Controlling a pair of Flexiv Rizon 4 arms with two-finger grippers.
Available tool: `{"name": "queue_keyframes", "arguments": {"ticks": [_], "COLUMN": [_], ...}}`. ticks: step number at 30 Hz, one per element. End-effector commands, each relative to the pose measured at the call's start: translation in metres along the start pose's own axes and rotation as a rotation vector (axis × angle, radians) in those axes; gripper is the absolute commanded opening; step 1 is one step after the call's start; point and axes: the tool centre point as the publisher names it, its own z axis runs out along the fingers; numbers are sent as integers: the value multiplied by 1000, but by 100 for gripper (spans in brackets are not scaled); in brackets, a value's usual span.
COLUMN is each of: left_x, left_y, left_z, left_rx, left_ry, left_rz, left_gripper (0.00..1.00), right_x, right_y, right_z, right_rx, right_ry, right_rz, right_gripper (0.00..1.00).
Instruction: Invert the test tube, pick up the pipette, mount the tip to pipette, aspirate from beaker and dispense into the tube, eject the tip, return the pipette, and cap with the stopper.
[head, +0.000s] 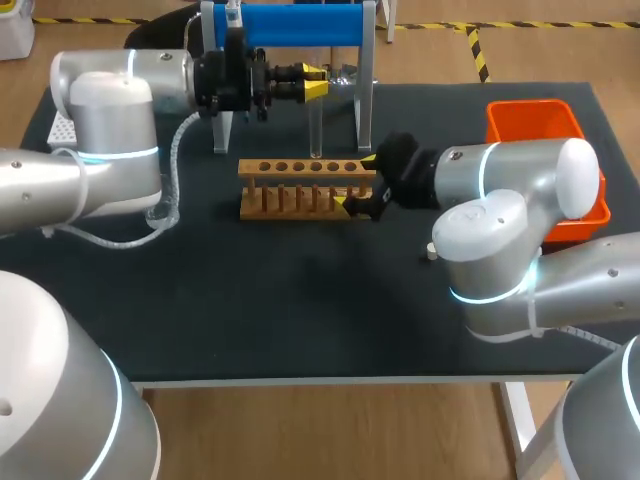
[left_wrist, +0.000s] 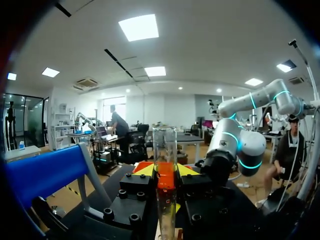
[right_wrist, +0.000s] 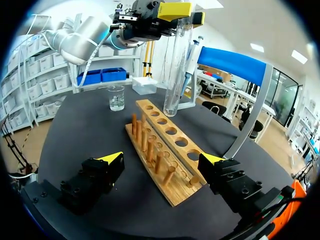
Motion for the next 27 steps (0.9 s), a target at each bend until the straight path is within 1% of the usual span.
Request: {"name": "queue_keyframes", "arguments": {"ticks": [1,4,10,18,27], "left_x": [2,0,-4,-7,-10], "left_y": [-2,-1,3,11,17], "left_z": [2,1,0,1,1], "left_rx": [-4,-14,-1,3,2], "left_ry": [-27,-50,-85,-100,-124], "left_rz": [4,4,11,8,14], "left_gripper": [0,0,0,0,0], "right_x": [0,0,0,0,0], "right_y": [2,2,2,2,2], "right_z": [-1,-1,-1,-1,-1], "right_rx": [8,8,8,8,8], "right_ry": [2,2,2,2,2], "right_rz": [0,0,0,0,0], "right_gripper": [100,100,100,100,100]}}
